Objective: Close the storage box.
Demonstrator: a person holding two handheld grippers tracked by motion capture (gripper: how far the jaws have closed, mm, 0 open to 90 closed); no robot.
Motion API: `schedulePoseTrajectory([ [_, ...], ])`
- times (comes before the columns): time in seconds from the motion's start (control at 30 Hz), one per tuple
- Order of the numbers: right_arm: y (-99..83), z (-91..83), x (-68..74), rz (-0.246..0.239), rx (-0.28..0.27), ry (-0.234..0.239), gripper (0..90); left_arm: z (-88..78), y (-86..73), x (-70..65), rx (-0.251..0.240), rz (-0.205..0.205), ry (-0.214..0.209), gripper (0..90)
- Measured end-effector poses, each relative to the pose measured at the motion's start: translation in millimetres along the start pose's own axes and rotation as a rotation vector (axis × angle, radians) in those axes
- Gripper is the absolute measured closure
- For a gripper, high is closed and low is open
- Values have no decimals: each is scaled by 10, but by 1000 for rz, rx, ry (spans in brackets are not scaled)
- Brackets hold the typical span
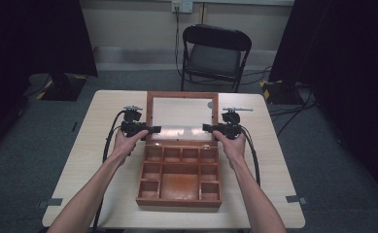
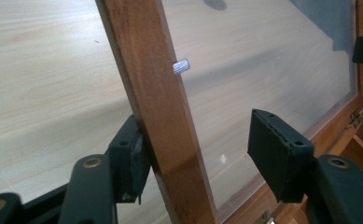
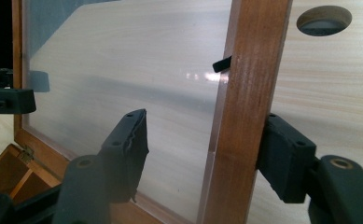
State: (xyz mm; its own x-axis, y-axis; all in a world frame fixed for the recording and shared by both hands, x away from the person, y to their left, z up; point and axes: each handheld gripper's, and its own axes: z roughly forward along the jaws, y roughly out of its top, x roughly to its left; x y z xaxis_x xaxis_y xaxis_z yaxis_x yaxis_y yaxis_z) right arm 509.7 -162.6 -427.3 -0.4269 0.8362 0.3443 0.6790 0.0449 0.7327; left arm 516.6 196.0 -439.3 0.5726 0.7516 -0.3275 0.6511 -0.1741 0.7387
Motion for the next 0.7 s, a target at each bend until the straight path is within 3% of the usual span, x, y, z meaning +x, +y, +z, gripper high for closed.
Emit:
schedulePoseTrajectory([
  [0.27,5,-143,59,-10,-25,9,428,-146,48,-67,-19,43,0,471],
  [0.43,-7,-230,99,-46,-27,2,461,-254,53,-140,-25,86,-6,492],
  [0.7,-32,-341,147,-52,-43,28,458,-379,12,-181,-51,100,-23,547],
])
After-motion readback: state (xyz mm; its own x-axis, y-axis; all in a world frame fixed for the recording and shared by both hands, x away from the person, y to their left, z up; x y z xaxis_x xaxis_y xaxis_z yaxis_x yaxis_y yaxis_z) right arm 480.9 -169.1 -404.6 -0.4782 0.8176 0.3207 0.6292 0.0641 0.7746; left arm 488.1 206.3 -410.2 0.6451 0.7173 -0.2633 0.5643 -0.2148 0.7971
